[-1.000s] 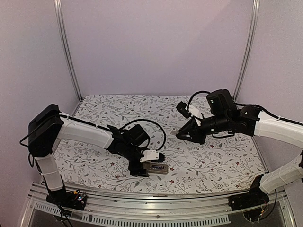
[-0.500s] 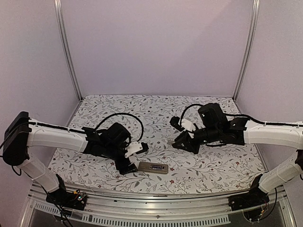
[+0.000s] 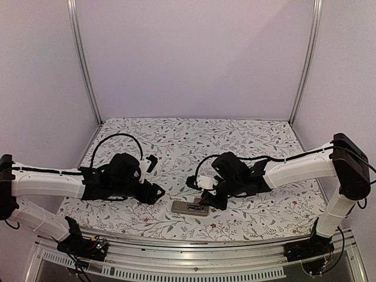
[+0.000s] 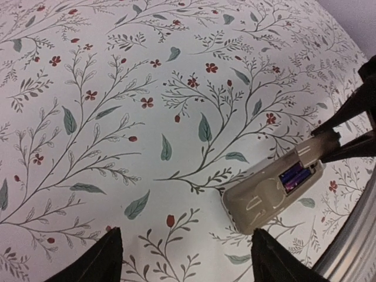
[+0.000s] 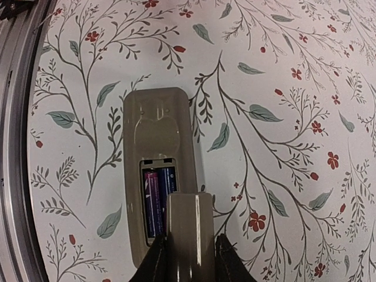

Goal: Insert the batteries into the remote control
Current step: Load the battery cover onto the remote control without the battery cover.

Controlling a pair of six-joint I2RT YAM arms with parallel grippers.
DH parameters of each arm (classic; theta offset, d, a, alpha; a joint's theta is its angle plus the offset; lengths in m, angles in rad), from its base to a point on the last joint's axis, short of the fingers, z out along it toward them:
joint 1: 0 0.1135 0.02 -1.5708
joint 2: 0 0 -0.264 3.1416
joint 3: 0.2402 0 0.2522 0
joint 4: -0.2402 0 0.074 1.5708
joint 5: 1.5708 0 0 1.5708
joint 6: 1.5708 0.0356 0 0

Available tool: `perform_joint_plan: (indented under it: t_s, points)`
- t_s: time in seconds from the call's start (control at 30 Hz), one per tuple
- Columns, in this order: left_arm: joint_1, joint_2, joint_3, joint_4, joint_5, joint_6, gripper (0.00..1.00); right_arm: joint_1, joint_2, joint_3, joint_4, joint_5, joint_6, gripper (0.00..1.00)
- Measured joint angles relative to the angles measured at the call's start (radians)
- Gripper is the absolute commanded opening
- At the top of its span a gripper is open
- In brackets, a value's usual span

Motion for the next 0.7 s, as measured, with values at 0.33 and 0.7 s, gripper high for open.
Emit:
perform_joint_plan:
  t_s: [0.33,0.7]
  points:
    - [-0.065,-0.061,-0.205,0.235,-0.126,-0.32,0.65,0.064,0.032,0.021,0.051,0.018,-0.011,0.0]
    - [-0.099,0.13,-0.153,0.328,-0.12,-0.364,0.61,0.075,0.074,0.02,0.071,0.027,-0.018,0.0]
